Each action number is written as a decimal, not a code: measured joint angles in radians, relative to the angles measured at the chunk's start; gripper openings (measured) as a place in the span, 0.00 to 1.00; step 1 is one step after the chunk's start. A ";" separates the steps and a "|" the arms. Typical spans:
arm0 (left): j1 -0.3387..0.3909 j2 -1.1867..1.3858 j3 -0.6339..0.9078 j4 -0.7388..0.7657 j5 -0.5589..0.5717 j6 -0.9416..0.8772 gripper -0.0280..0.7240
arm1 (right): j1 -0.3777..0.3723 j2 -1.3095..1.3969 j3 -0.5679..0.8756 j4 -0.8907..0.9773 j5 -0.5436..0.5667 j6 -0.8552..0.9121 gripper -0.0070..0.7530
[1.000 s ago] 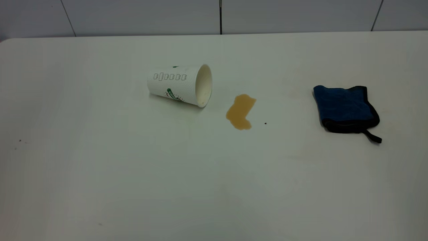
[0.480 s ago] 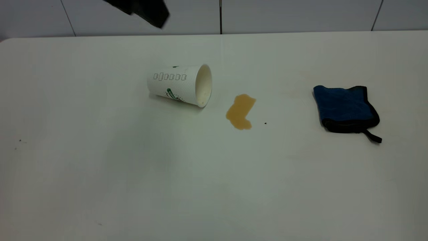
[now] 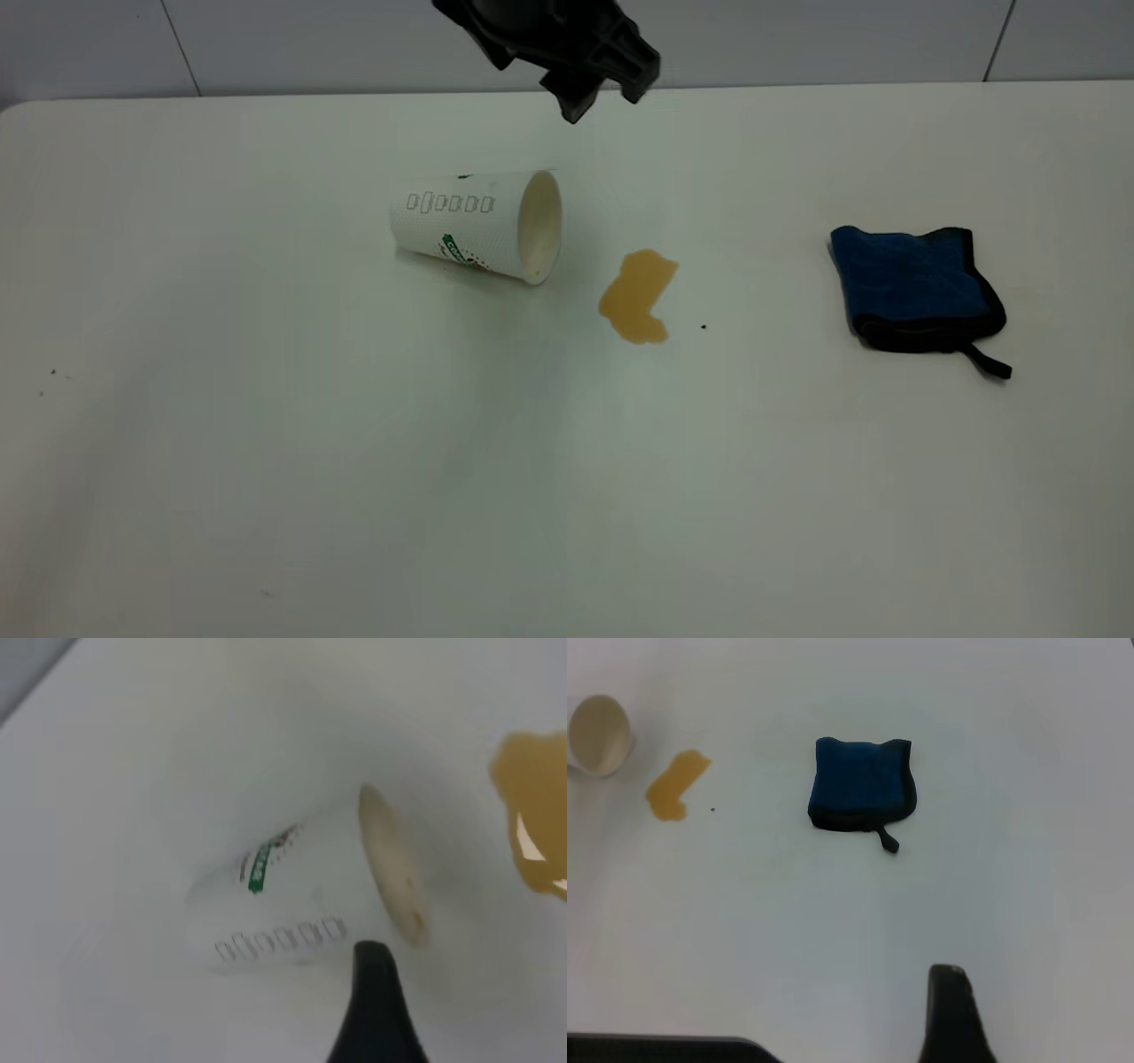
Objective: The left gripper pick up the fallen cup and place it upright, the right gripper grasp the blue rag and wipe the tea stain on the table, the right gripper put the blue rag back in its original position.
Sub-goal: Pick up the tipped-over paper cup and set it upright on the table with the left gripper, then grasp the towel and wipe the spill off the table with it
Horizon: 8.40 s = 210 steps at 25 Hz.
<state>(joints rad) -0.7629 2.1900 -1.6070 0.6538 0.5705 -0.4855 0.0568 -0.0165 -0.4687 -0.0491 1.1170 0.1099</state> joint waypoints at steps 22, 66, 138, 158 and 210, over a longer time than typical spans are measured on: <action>-0.007 0.342 -0.216 0.425 0.163 -0.526 0.81 | 0.000 0.000 0.000 0.000 0.000 0.000 0.71; 0.032 0.442 -0.221 0.518 0.210 -0.588 0.70 | 0.000 0.000 0.000 0.000 0.000 0.000 0.71; 0.397 -0.307 -0.224 -0.780 0.384 0.601 0.79 | 0.000 0.000 0.000 0.000 0.000 0.000 0.71; 0.264 -0.824 0.478 -0.718 0.579 0.529 0.79 | 0.000 0.000 0.000 0.001 0.000 0.000 0.71; 0.721 -2.209 1.110 -0.647 0.584 0.480 0.79 | 0.000 0.000 0.000 0.001 0.000 0.000 0.71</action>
<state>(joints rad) -0.0416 -0.0187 -0.4969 0.0064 1.1547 -0.0053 0.0568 -0.0165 -0.4687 -0.0482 1.1170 0.1099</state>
